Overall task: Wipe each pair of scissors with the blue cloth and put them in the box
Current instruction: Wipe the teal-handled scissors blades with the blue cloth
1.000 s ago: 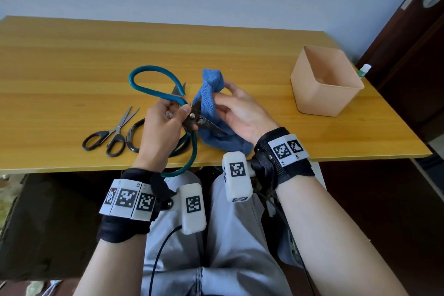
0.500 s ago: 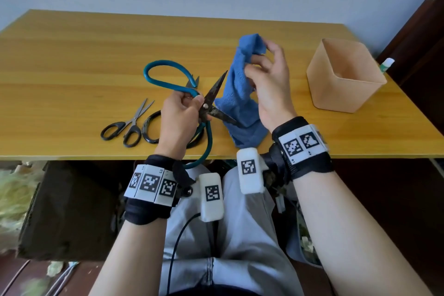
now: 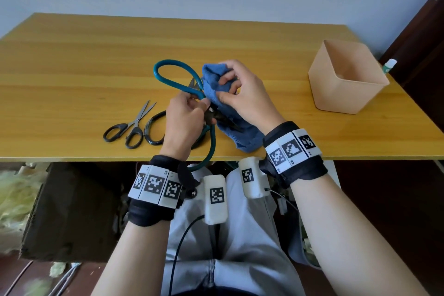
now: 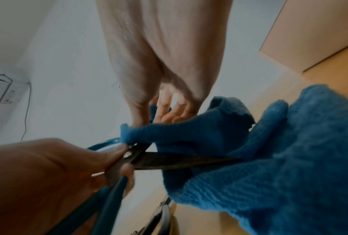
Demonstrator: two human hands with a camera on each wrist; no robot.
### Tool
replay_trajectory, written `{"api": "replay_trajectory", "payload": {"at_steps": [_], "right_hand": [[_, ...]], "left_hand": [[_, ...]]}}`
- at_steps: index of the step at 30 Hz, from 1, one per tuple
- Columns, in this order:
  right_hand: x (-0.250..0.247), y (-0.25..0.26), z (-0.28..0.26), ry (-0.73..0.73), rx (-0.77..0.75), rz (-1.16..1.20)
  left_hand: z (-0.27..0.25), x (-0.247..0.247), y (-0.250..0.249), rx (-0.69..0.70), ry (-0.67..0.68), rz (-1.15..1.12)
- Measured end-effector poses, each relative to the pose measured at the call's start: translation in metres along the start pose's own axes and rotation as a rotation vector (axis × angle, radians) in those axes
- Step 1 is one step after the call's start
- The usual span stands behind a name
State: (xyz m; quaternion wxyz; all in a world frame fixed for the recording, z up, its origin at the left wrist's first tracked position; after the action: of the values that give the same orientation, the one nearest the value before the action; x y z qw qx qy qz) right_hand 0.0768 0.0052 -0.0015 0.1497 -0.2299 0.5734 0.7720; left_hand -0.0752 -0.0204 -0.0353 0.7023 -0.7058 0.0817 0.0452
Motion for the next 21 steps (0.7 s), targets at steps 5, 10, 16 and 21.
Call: {"api": "replay_trajectory", "payload": {"at_steps": [5, 10, 16, 21], "right_hand": [[0.0, -0.006, -0.001, 0.047, -0.006, 0.005], [-0.004, -0.013, -0.002, -0.067, 0.0, 0.061], [-0.037, -0.042, -0.009, -0.433, 0.156, 0.184], [-0.001, -0.071, -0.01, -0.092, 0.388, 0.69]], "left_hand": [[-0.001, 0.002, -0.001, 0.021, 0.02, -0.009], [0.002, 0.001, -0.001, 0.031, 0.018, 0.025], [0.0, -0.003, 0.009, 0.005, 0.011, -0.013], [0.002, -0.008, 0.005, 0.028, 0.015, -0.113]]}}
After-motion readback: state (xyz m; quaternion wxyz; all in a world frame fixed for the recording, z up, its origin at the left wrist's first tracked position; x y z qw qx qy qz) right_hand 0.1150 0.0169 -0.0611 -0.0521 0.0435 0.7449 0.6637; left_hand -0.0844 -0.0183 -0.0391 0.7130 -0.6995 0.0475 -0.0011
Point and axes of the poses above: each hand's wrist, its own z-axis towards the middle knuckle, its own x-axis out of the palm, y = z × x, the point moved 9 cm from there along z, towards the middle knuckle, and after that the axes turned 9 degrees about y, right-handed, at the moved point
